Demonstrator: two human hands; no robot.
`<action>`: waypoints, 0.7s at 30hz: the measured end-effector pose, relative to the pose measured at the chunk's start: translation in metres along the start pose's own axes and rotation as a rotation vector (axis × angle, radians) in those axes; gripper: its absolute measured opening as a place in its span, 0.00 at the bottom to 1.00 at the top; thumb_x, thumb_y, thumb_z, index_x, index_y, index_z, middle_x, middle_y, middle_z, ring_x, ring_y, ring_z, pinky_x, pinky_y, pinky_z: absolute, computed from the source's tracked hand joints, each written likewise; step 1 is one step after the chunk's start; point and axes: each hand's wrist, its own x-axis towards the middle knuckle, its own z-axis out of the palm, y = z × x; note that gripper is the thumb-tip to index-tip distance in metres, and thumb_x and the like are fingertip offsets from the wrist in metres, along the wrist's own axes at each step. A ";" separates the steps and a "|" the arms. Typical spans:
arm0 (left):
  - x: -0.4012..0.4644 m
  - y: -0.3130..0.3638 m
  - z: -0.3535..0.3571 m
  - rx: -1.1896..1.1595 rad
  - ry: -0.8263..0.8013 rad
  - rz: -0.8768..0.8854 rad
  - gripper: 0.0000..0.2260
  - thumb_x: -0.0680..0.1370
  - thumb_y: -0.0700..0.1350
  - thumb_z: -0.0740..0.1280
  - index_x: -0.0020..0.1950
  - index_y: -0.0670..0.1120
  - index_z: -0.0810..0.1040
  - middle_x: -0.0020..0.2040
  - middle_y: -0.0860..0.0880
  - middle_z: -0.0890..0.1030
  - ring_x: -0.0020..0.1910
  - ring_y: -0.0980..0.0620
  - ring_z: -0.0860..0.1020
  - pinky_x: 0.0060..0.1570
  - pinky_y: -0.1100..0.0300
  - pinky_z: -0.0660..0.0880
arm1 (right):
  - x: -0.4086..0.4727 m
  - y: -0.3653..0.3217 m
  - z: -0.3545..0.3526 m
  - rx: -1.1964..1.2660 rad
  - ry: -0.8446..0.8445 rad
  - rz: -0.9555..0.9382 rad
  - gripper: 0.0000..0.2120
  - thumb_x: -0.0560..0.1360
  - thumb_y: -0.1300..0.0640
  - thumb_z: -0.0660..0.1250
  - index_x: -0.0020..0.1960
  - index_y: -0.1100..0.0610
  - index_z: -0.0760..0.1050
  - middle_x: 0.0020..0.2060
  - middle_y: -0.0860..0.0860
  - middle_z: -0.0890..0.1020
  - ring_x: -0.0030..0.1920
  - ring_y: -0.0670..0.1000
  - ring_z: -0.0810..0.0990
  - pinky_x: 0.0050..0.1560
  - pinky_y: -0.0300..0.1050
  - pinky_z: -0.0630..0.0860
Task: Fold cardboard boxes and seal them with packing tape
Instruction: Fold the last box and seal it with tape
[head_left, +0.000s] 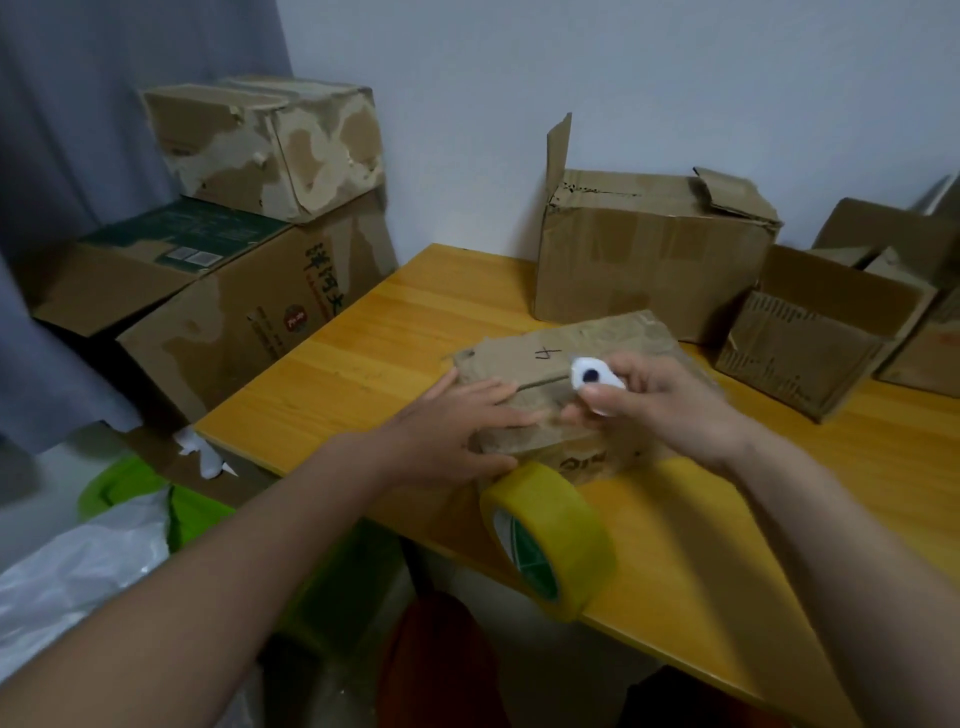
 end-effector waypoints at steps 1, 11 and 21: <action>0.006 -0.002 -0.002 0.011 -0.028 0.025 0.25 0.80 0.57 0.62 0.76 0.63 0.57 0.80 0.55 0.51 0.78 0.56 0.45 0.75 0.46 0.36 | 0.009 -0.001 0.012 -0.089 0.046 -0.052 0.08 0.78 0.56 0.63 0.51 0.62 0.75 0.42 0.54 0.84 0.42 0.51 0.81 0.45 0.44 0.76; 0.016 -0.004 0.016 -0.813 0.626 -0.612 0.36 0.65 0.50 0.80 0.69 0.50 0.69 0.70 0.46 0.65 0.68 0.47 0.67 0.58 0.56 0.69 | 0.044 0.011 0.052 0.042 0.156 -0.063 0.11 0.82 0.52 0.58 0.54 0.59 0.72 0.50 0.52 0.84 0.54 0.50 0.82 0.56 0.48 0.76; -0.015 0.038 0.043 -1.314 0.219 -0.554 0.44 0.62 0.58 0.77 0.73 0.53 0.61 0.63 0.53 0.74 0.55 0.56 0.74 0.45 0.62 0.72 | 0.059 0.021 0.059 -0.138 0.152 -0.110 0.08 0.81 0.50 0.59 0.46 0.43 0.73 0.52 0.46 0.83 0.56 0.46 0.79 0.56 0.50 0.75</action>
